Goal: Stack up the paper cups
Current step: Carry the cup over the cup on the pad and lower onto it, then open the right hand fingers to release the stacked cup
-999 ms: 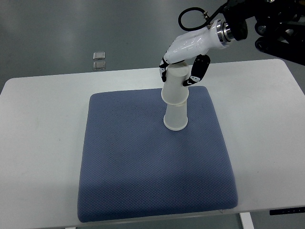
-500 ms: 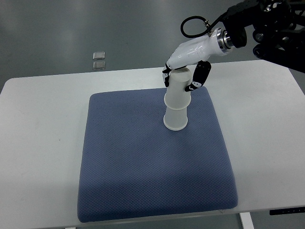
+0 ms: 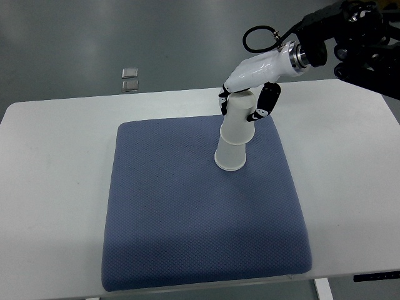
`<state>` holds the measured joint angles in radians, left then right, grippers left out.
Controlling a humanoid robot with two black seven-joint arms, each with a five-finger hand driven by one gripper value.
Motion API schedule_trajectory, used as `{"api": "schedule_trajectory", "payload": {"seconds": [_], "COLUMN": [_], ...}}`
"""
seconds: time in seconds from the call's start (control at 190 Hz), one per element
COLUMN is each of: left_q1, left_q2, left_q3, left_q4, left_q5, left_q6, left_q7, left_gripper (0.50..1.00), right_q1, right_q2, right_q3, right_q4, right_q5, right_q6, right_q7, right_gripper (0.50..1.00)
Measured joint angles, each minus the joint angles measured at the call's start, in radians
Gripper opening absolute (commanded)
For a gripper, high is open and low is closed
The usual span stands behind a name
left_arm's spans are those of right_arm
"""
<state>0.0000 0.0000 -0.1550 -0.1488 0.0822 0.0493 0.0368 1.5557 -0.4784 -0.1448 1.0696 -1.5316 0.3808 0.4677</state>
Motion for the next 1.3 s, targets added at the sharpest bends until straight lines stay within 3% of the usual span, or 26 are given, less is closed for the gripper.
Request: {"api": "schedule_trajectory", "payload": {"seconds": [0.247,0.347,0.395,0.489,0.584,0.889,1.299], "left_q1": [0.0,0.0,0.0,0.0,0.0,0.0,0.0], "left_q2": [0.0,0.0,0.0,0.0,0.0,0.0,0.0], "left_q3": [0.0,0.0,0.0,0.0,0.0,0.0,0.0], "left_q4": [0.0,0.0,0.0,0.0,0.0,0.0,0.0], "left_q5": [0.0,0.0,0.0,0.0,0.0,0.0,0.0], "left_q6": [0.0,0.0,0.0,0.0,0.0,0.0,0.0], "left_q7": [0.0,0.0,0.0,0.0,0.0,0.0,0.0], "left_gripper": [1.0,1.0,1.0,1.0,1.0,1.0,1.0], "right_q1": [-0.006,-0.009,-0.012,-0.026,-0.037,-0.041,-0.088], "right_q2": [0.033,0.041,0.046,0.052,0.054,0.054,0.036], "right_q3": [0.002,0.004,0.007,0.011,0.012,0.014,0.059], "right_q4": [-0.007,-0.008,-0.009,-0.011,-0.012,-0.013,-0.049], "right_q5": [0.003,0.005,0.006,0.007,0.007,0.011,0.092], "right_q6": [-0.001,-0.002,-0.004,-0.027,-0.05,-0.06,-0.061], "right_q7": [-0.001,-0.003,-0.005,-0.009,-0.011,-0.011,-0.011], "right_gripper": [0.65,0.711,0.766,0.797,0.862,0.895,0.895]}}
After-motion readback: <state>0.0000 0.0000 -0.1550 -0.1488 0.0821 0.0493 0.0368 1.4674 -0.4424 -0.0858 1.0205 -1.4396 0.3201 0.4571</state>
